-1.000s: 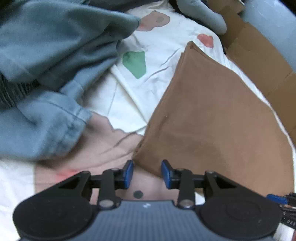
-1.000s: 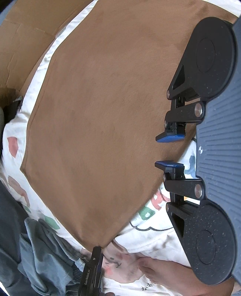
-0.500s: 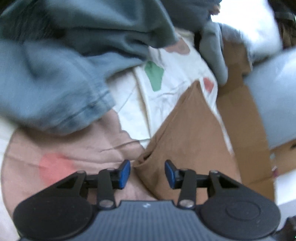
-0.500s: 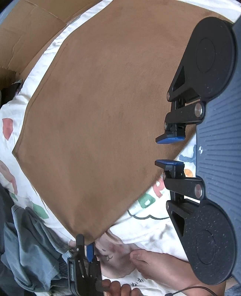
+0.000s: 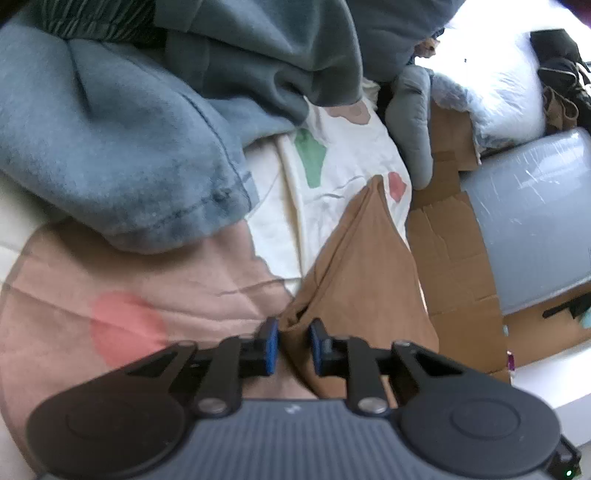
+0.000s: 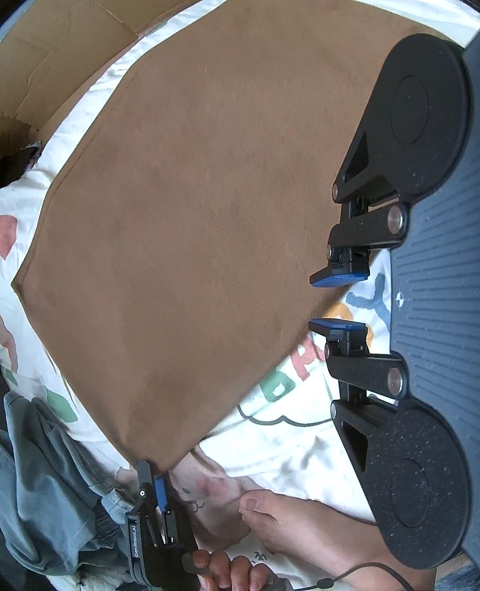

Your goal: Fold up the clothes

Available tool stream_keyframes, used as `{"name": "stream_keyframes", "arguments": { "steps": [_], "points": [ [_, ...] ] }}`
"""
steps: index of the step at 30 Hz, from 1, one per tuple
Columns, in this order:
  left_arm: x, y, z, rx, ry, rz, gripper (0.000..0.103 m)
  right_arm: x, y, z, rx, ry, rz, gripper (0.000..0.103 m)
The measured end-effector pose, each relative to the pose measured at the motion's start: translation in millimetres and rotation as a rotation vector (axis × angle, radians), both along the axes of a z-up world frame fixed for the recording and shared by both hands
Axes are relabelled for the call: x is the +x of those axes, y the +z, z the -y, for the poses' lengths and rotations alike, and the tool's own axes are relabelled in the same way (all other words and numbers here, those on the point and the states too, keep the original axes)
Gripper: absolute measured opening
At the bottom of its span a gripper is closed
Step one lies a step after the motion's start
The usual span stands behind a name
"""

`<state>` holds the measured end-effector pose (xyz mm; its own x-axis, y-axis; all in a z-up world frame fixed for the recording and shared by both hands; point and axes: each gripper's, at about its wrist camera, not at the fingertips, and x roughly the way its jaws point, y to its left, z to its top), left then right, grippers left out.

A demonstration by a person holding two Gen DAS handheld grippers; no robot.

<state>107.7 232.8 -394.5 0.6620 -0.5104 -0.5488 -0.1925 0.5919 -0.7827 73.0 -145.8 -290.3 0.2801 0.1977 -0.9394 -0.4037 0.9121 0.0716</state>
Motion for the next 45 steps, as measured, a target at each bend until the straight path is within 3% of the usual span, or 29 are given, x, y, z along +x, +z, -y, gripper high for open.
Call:
{"name": "stream_keyframes", "arguments": {
  "steps": [7, 9, 12, 18, 25, 28, 30, 32, 38, 45],
  "points": [
    [5.2, 20.5, 4.7, 0.055, -0.037, -0.006, 0.009, 2.5, -9.9, 4.4, 0.032, -0.039, 0.006, 0.025],
    [5.5, 27.5, 5.7, 0.056, -0.051, 0.002, 0.008, 2.2, -15.0, 6.0, 0.046, -0.054, 0.002, 0.014],
    [10.2, 39.8, 10.7, 0.104, -0.094, -0.011, 0.007, 1.8, -22.7, 8.5, 0.068, -0.077, -0.003, 0.011],
    [19.1, 66.1, 18.1, 0.143, -0.148, 0.000, 0.006, -1.7, -30.7, 11.6, 0.114, -0.119, 0.018, 0.011],
    [35.4, 99.2, 37.4, 0.181, -0.214, 0.011, 0.006, -3.4, -12.8, 23.3, 0.191, -0.150, 0.080, 0.012],
    [38.2, 110.0, 46.6, 0.185, -0.230, 0.016, 0.006, -3.1, -4.1, 22.5, 0.183, -0.131, 0.120, 0.015],
    [40.1, 117.3, 52.8, 0.188, -0.240, 0.019, 0.006, -3.0, 2.0, 20.4, 0.187, -0.120, 0.142, 0.027],
    [42.7, 122.0, 58.1, 0.192, -0.244, 0.013, 0.006, -2.5, 7.7, 18.0, 0.196, -0.108, 0.164, 0.032],
    [50.5, 133.0, 69.3, 0.182, -0.259, 0.015, 0.006, -1.9, 36.1, 6.5, 0.260, -0.060, 0.246, 0.037],
    [55.3, 145.6, 76.3, 0.156, -0.260, 0.040, 0.006, -2.8, 40.6, -8.8, 0.226, 0.007, 0.283, 0.039]
  ]
}}
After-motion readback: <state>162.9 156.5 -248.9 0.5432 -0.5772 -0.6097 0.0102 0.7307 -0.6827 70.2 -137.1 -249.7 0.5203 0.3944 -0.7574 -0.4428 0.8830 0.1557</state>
